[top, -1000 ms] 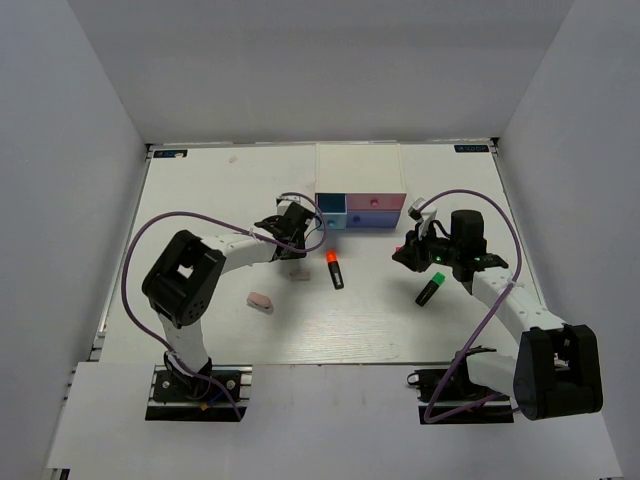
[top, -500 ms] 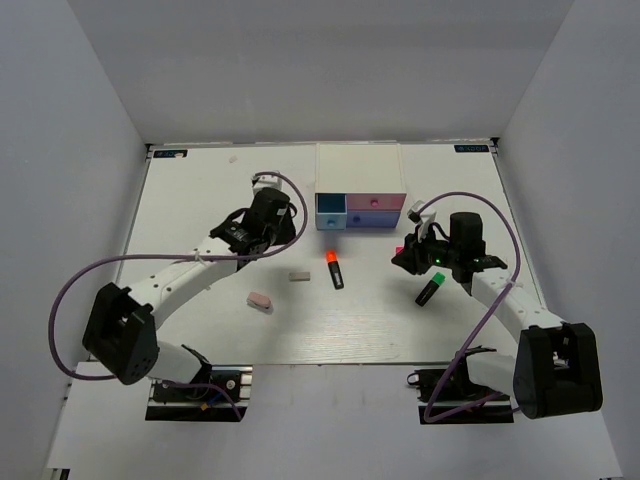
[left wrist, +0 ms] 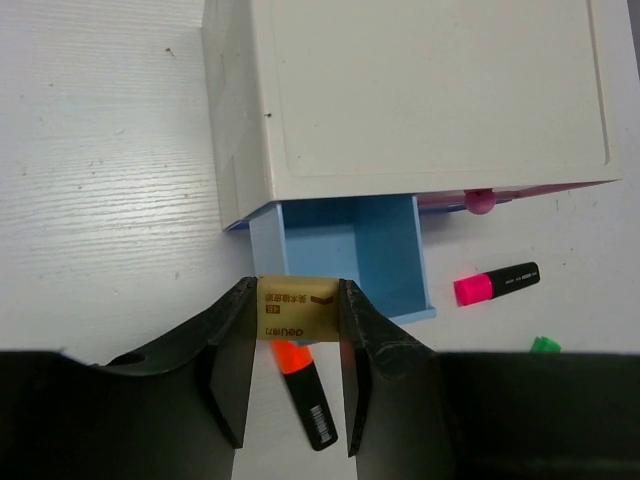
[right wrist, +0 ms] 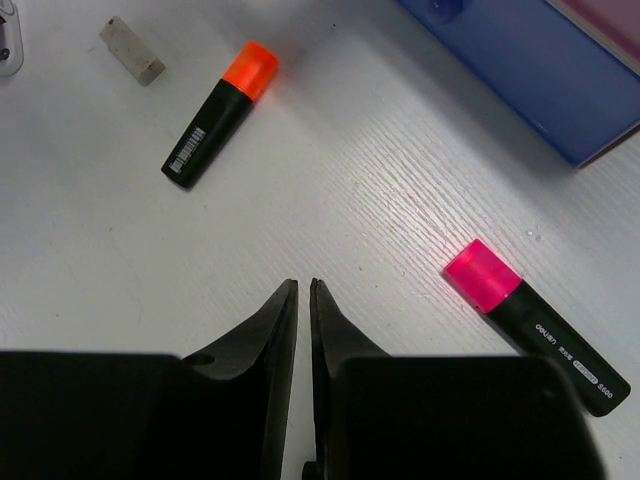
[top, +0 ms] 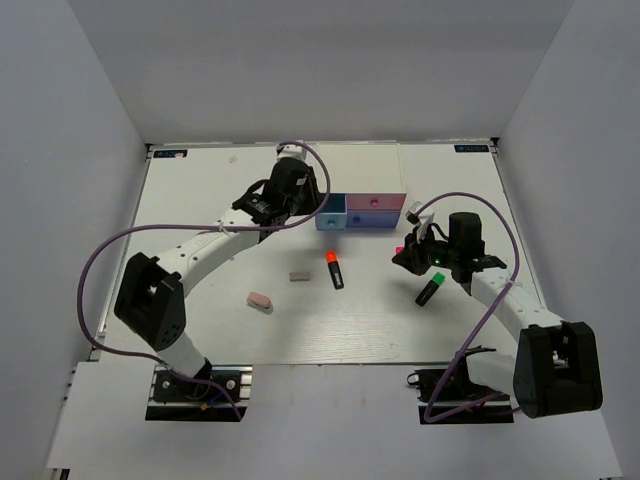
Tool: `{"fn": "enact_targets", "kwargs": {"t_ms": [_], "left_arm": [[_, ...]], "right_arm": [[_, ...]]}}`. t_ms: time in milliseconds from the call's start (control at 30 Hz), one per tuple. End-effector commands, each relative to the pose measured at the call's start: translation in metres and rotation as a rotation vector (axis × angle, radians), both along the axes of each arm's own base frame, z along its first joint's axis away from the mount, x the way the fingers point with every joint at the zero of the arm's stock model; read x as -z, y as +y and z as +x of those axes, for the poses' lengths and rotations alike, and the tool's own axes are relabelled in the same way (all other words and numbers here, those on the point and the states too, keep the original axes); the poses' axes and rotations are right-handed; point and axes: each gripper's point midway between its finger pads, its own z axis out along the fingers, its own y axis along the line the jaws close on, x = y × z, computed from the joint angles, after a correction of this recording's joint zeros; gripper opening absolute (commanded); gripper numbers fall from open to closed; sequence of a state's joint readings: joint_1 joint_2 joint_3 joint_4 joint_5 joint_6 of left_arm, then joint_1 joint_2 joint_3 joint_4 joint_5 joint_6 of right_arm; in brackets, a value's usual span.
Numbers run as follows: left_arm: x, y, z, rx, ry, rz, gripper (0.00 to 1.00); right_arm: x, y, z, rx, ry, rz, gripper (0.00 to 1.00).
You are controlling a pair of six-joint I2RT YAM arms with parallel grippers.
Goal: Sort the stationery into containers
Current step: Place the stationery into the container
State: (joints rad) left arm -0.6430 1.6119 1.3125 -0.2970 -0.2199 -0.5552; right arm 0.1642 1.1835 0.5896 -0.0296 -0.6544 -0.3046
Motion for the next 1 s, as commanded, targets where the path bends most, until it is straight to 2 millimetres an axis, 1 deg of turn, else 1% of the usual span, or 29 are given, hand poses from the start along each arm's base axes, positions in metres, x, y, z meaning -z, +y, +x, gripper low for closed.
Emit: {"fn": "enact_targets", "kwargs": {"t_ms": [0, 100, 133, 200, 233, 267, 300, 333, 367, 400, 433, 467, 533, 567, 600, 633, 700, 733, 767, 800, 833, 867, 900, 933, 967], "left_arm": [[-0.025, -0.017, 0.006, 0.046, -0.049, -0.041, 0.19], [-0.020, -0.020, 0.010, 0.051, -0.049, -0.031, 0.19], [-0.025, -0.021, 0.012, 0.051, -0.057, -0.037, 0.21], [-0.027, -0.023, 0.014, 0.051, -0.061, -0.040, 0.21], [-0.029, -0.030, 0.014, 0.061, -0.069, -0.047, 0.21], [-0.033, -0.031, 0.015, 0.062, -0.077, -0.052, 0.21], [-0.033, -0.031, 0.015, 0.062, -0.077, -0.052, 0.21], [-0.029, -0.031, 0.016, 0.066, -0.073, -0.040, 0.21], [-0.034, -0.032, 0.018, 0.066, -0.083, -0.047, 0.24], [-0.028, -0.037, 0.016, 0.075, -0.073, -0.040, 0.25], [-0.028, -0.037, 0.016, 0.075, -0.073, -0.040, 0.28], [-0.024, -0.038, 0.017, 0.075, -0.065, -0.034, 0.34], [-0.026, -0.038, 0.017, 0.075, -0.064, -0.033, 0.41], [-0.020, -0.038, 0.018, 0.075, -0.055, -0.027, 0.44], [-0.020, -0.038, 0.018, 0.075, -0.055, -0.027, 0.50], [-0.016, -0.039, 0.018, 0.075, -0.048, -0.022, 0.52], [-0.016, -0.039, 0.018, 0.075, -0.048, -0.022, 0.57], [-0.020, -0.044, 0.017, 0.084, -0.055, -0.027, 0.58], [-0.020, -0.044, 0.017, 0.084, -0.055, -0.027, 0.60], [-0.020, -0.044, 0.017, 0.084, -0.055, -0.027, 0.60], [-0.024, -0.045, 0.018, 0.084, -0.063, -0.033, 0.63], [-0.024, -0.045, 0.018, 0.084, -0.063, -0.033, 0.65], [-0.024, -0.045, 0.018, 0.084, -0.063, -0.033, 0.67], [-0.029, -0.046, 0.019, 0.084, -0.071, -0.039, 0.67], [-0.036, -0.045, 0.018, 0.084, -0.082, -0.047, 0.67]], "right_arm": [[-0.007, 0.002, -0.002, -0.022, -0.037, 0.002, 0.16], [-0.007, 0.002, -0.002, -0.025, -0.041, 0.002, 0.16], [-0.007, 0.002, -0.002, -0.024, -0.038, 0.005, 0.16], [-0.007, 0.003, -0.002, -0.027, -0.039, 0.003, 0.16], [-0.008, 0.003, -0.001, -0.025, -0.042, 0.004, 0.16], [-0.007, 0.002, -0.001, -0.023, -0.036, 0.003, 0.16], [-0.008, 0.003, 0.000, -0.027, -0.039, 0.003, 0.17], [-0.008, 0.003, -0.001, -0.028, -0.042, 0.005, 0.17], [-0.007, 0.003, -0.001, -0.028, -0.039, 0.005, 0.17], [-0.006, 0.003, -0.001, -0.029, -0.037, 0.003, 0.19], [-0.008, 0.004, -0.001, -0.030, -0.040, 0.007, 0.21], [-0.007, 0.004, -0.001, -0.031, -0.040, 0.006, 0.24], [-0.008, 0.004, -0.001, -0.031, -0.040, 0.006, 0.28], [-0.008, 0.003, -0.001, -0.030, -0.040, 0.006, 0.30], [-0.008, 0.004, -0.001, -0.036, -0.043, 0.005, 0.33], [-0.009, 0.004, -0.001, -0.038, -0.046, 0.005, 0.33], [-0.008, 0.005, -0.003, -0.047, -0.044, 0.004, 0.35], [-0.008, 0.005, -0.003, -0.051, -0.044, 0.008, 0.37], [-0.009, 0.005, -0.003, -0.058, -0.049, 0.006, 0.39], [-0.010, 0.007, -0.004, -0.067, -0.048, 0.011, 0.39], [-0.012, 0.008, -0.004, -0.079, -0.057, 0.012, 0.43], [-0.012, 0.009, -0.005, -0.088, -0.059, 0.013, 0.44], [-0.015, 0.012, -0.008, -0.127, -0.076, 0.021, 0.44], [-0.015, 0.014, -0.010, -0.149, -0.079, 0.024, 0.49], [-0.018, 0.015, -0.012, -0.174, -0.091, 0.028, 0.50]]}}
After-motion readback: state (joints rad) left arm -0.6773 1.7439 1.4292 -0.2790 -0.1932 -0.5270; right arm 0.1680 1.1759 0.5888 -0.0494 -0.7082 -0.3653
